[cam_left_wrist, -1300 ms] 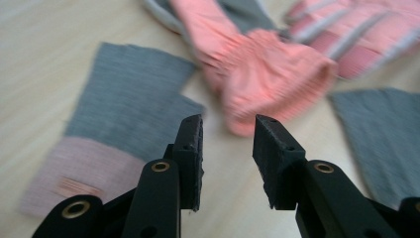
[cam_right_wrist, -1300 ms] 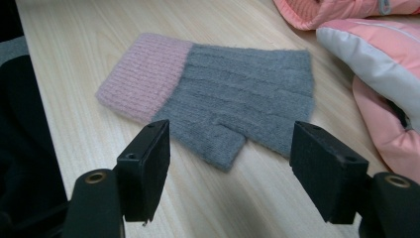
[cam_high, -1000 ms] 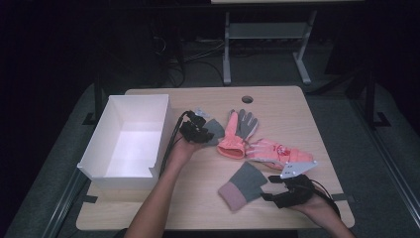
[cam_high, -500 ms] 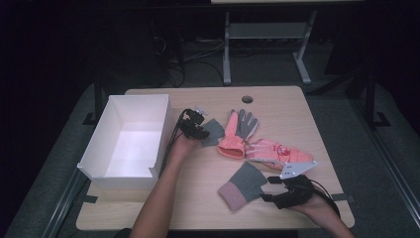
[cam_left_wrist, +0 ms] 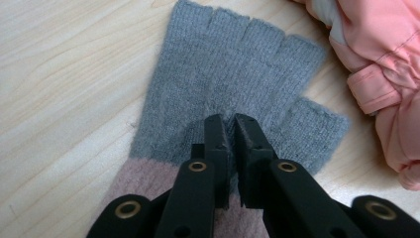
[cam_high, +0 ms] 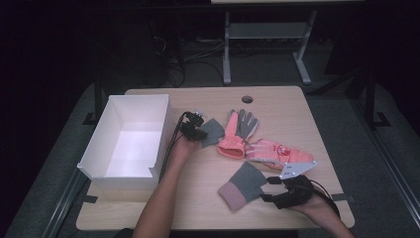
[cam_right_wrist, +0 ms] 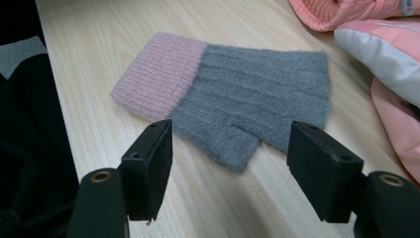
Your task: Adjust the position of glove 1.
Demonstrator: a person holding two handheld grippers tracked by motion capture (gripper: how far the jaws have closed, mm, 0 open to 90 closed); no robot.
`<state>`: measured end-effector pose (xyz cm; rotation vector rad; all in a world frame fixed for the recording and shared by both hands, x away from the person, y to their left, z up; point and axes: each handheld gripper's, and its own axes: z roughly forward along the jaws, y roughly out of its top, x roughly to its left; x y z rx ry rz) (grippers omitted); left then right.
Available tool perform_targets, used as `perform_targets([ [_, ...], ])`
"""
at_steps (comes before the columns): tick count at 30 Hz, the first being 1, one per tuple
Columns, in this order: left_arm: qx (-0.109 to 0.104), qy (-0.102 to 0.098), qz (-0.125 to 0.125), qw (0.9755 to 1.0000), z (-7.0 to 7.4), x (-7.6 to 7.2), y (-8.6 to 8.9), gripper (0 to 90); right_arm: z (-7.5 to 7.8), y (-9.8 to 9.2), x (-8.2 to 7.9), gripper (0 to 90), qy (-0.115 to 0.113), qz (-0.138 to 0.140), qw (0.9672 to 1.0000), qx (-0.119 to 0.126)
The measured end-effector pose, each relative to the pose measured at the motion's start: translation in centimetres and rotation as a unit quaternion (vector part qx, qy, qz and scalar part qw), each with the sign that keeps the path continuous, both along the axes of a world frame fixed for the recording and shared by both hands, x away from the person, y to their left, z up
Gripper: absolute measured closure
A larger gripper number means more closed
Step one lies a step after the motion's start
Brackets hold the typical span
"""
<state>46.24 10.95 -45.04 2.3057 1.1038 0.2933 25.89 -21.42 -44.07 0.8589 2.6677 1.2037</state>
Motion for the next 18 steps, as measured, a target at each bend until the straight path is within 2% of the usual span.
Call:
perform_targets([
  [2,-0.004,0.003,0.006,1.0,0.3,-0.1,0.0,85.9,0.0,0.0,0.0,34.1,0.0,-0.001,1.0,0.001],
  [5,-0.022,0.002,0.014,0.9997,1.1,-0.2,0.1,86.1,0.0,-0.1,0.0,34.2,0.004,-0.004,1.0,0.003],
  [8,-0.034,-0.006,0.027,0.999,2.3,-0.5,-0.1,86.2,0.0,-0.1,0.0,34.2,0.004,-0.004,1.0,0.003],
  [17,-0.03,-0.028,0.007,0.9991,5.6,-2.3,-0.6,86.1,0.0,-0.1,0.1,34.3,0.0,0.0,1.0,0.003],
  [18,-0.032,-0.029,0.006,0.999,5.9,-2.6,-0.6,86.1,0.0,-0.1,0.1,37.6,0.001,0.003,1.0,0.004],
])
